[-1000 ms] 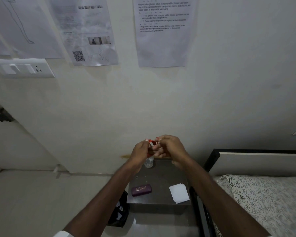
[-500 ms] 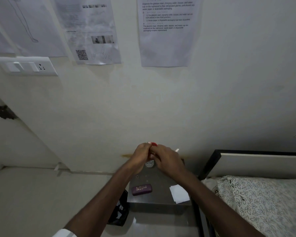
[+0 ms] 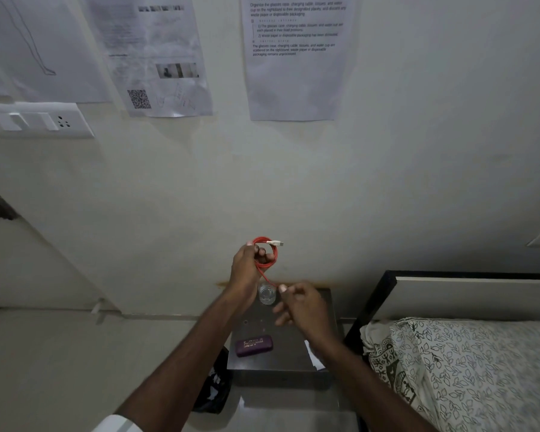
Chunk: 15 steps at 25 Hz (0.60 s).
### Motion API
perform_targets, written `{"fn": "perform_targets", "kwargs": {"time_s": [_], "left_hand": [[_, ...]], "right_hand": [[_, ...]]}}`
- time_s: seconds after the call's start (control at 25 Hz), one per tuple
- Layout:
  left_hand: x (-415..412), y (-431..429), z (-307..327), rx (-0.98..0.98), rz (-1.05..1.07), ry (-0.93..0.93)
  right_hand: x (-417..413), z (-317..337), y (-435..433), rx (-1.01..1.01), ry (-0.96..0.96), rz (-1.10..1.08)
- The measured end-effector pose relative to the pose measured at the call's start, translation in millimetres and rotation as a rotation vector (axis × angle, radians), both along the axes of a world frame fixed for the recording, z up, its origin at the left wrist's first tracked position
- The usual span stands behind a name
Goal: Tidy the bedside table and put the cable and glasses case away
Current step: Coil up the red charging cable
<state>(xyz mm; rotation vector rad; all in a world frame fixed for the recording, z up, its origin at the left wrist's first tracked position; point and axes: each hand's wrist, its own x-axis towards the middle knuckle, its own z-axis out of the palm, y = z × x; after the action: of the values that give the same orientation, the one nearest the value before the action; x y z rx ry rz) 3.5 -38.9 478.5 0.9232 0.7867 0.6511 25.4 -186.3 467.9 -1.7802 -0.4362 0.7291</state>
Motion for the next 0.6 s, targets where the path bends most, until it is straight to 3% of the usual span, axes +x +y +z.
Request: {"fn": "perform_targets", "kwargs": {"time_s": [0.08, 0.16, 0.24, 0.36, 0.48, 0.6], "left_hand": [[1.5, -3.0, -0.9, 0.01, -0.012, -0.01], [1.9, -5.8, -5.4, 0.026, -0.047, -0.017], [-3.4, -11.3, -4.5, 0.052, -0.125, -0.044], [-8.6, -15.9, -3.4, 0.188, -0.207, 0.052], [-7.7, -12.0, -1.2, 0.258, -0.205, 0.159], [-7.3, -11.1, -2.7, 0.224, -0.219, 0.118]], "right_hand": [[-5.3, 1.3, 5.5, 0.077, 0.348, 0.011], [-4.6, 4.2, 12.6, 0.15, 0.499, -0.048], [4.0, 9.9, 22.2, 0.221, 0.525, -0.255], [17.7, 20.0, 26.6, 0.273, 0.209, -0.39], [14.9, 21.7, 20.2, 0.228, -0.227, -0.167], [9.2, 15.7, 20.1, 0.113, -0.29, 0.063]]}}
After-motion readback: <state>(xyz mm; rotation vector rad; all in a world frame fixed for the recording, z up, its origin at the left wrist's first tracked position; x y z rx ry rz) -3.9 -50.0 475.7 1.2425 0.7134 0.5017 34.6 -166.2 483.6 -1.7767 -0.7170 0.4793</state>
